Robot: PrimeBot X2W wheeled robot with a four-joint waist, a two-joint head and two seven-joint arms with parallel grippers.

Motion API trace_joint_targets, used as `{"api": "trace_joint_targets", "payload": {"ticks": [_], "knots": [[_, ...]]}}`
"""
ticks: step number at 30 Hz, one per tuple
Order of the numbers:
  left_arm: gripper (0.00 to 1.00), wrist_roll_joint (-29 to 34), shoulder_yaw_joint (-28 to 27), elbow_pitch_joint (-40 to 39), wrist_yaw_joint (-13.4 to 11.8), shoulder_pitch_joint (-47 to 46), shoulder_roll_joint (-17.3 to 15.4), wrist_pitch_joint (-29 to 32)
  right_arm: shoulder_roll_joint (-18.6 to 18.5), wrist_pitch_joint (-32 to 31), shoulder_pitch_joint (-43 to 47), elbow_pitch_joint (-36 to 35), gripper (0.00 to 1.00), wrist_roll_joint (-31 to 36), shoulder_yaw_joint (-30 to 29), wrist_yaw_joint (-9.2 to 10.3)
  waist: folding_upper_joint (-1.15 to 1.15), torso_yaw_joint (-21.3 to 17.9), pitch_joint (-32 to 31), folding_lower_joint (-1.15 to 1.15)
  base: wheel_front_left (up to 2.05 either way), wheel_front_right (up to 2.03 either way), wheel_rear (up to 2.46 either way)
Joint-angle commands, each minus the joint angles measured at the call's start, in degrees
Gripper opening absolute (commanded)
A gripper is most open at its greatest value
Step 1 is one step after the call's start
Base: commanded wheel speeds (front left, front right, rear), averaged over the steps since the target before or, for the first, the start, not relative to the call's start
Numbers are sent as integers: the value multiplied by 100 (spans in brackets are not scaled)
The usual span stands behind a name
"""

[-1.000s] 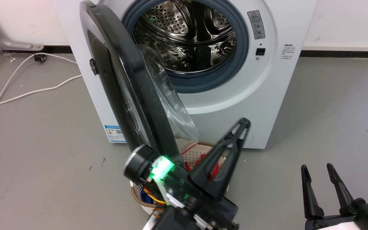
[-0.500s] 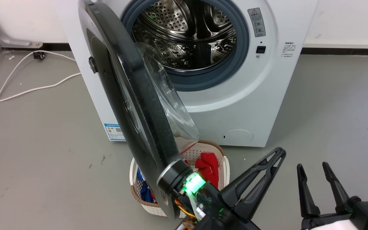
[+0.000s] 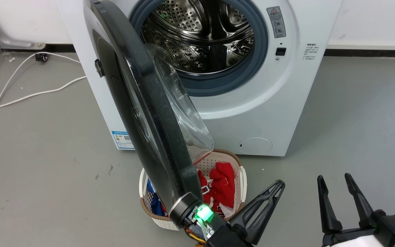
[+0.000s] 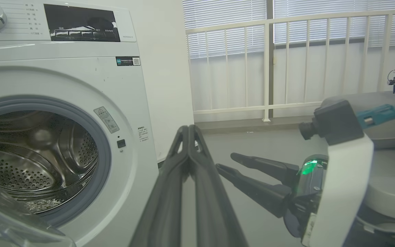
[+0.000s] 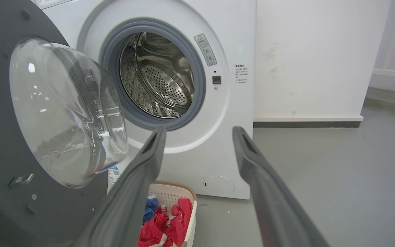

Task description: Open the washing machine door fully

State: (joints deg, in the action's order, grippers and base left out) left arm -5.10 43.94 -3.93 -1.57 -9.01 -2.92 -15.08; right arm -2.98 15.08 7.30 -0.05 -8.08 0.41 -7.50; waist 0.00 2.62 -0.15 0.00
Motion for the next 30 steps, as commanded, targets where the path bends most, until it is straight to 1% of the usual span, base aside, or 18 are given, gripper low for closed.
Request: {"api": "trace_joint_targets", "payload": {"ticks": [1,6,16,22,30], "knots": [[0,3,-35,72,12,85,5,-13,20,12,-73,7,100,22,1,1,0,2,4,0,0,0,0],[0,-153,-171,402,95,296,5,-13,20,12,-90,38,100,28,22,1,0,7,20,0,0,0,0],[0,-171,-640,1115,187,535,6,-13,20,12,-118,102,100,45,13,1,0,19,47,0,0,0,0],[0,-163,-1098,1404,152,532,6,-14,20,12,-130,133,100,34,21,1,0,18,60,0,0,0,0],[0,-72,-1661,1381,48,595,-19,-13,20,12,-78,163,100,-27,-7,1,0,91,63,0,0,0,0]]}}
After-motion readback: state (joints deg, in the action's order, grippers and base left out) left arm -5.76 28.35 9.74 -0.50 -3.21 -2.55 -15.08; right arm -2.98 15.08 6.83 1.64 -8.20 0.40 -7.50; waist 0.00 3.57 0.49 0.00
